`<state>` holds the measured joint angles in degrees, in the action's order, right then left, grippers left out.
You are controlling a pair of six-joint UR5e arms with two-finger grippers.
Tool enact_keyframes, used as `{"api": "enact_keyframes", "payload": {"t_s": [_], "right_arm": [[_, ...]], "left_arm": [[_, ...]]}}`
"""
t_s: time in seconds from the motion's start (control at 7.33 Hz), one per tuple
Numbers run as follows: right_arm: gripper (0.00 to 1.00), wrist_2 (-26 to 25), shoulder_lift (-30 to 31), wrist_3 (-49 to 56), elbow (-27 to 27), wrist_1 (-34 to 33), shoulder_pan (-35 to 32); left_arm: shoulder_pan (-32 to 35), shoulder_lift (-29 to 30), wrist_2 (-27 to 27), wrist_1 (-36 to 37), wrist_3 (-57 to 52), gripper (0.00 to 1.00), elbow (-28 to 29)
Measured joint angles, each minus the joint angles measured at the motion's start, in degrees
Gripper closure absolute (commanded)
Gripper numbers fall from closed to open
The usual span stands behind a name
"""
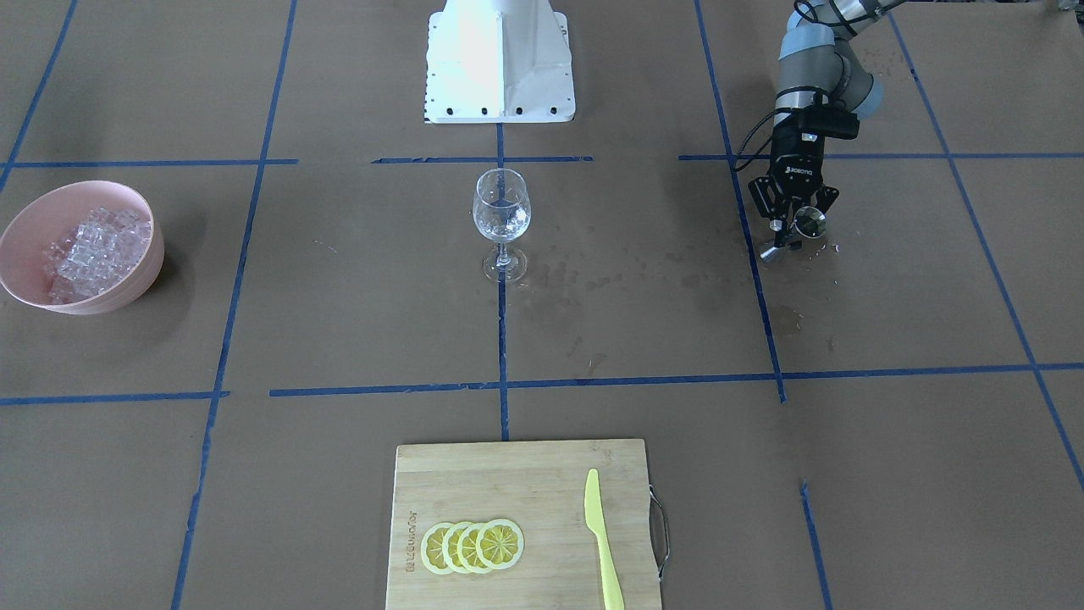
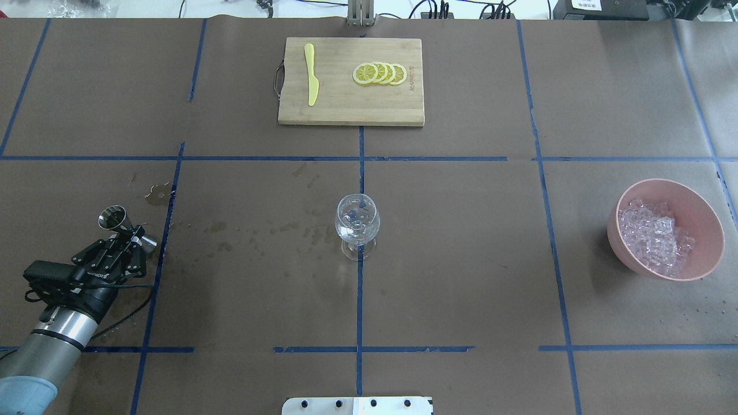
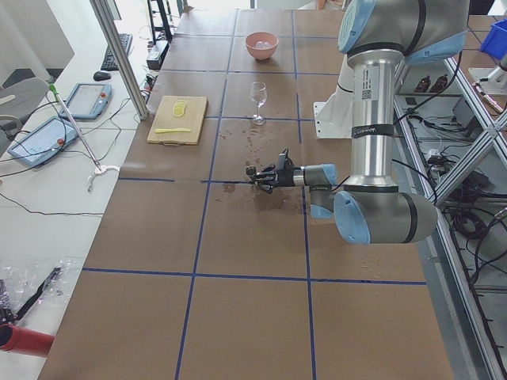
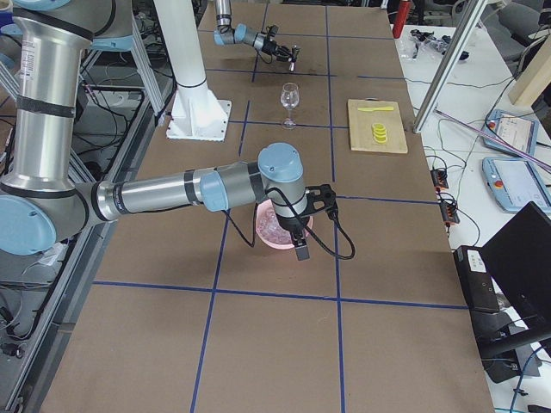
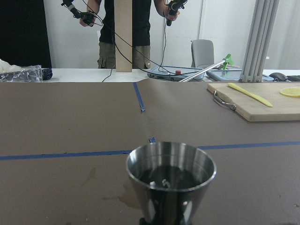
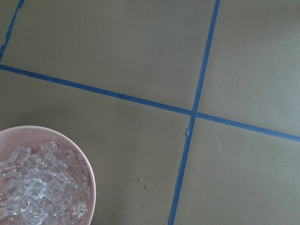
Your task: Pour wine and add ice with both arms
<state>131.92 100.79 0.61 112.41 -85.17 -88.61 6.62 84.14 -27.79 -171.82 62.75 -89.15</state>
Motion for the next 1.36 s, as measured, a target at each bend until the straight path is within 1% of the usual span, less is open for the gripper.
{"api": "enact_keyframes", "payload": {"t_s": [0.14, 0.27, 0.41, 0.55, 0.68, 0.82, 0.95, 1.09, 1.23, 1.36], "right_arm": [[0.0, 0.0, 0.0, 0.0, 0.0, 0.0, 0.0], [0.0, 0.0, 0.0, 0.0, 0.0, 0.0, 0.0], [0.0, 0.0, 0.0, 0.0, 0.0, 0.0, 0.0], [0.0, 0.0, 0.0, 0.0, -0.1, 0.0, 0.0], [0.0, 0.0, -0.1, 0.0, -0.1, 0.0, 0.0], [0.0, 0.0, -0.1, 0.0, -0.2, 0.0, 0.0], [0.0, 0.0, -0.1, 0.0, -0.2, 0.0, 0.0], [0.0, 0.0, -0.1, 0.0, -0.2, 0.0, 0.0], [0.0, 0.0, -0.1, 0.0, -0.2, 0.0, 0.0], [0.0, 0.0, -0.1, 0.0, -0.2, -0.1, 0.0]], "left_arm": [[0.0, -0.1, 0.2, -1.1, -0.3, 0.94, 0.0], [0.0, -0.2, 0.4, -2.7, -1.0, 0.97, 0.0], [0.0, -0.2, 0.4, -6.5, -4.6, 1.0, 0.0], [0.0, -0.1, 0.2, -14.2, -12.7, 1.0, 0.0], [-0.1, -0.1, -0.6, -23.6, -23.5, 1.0, -0.1], [-0.1, -0.2, -3.5, -30.2, -33.6, 1.0, -1.0], [0.2, -0.4, -9.3, -33.5, -40.7, 1.0, -3.1], [1.0, -0.9, -17.4, -34.2, -44.5, 1.0, -5.5], [3.3, -1.3, -26.7, -31.8, -46.0, 1.0, -8.0], [7.5, -1.3, -37.7, -26.4, -46.5, 1.0, -10.9]]}}
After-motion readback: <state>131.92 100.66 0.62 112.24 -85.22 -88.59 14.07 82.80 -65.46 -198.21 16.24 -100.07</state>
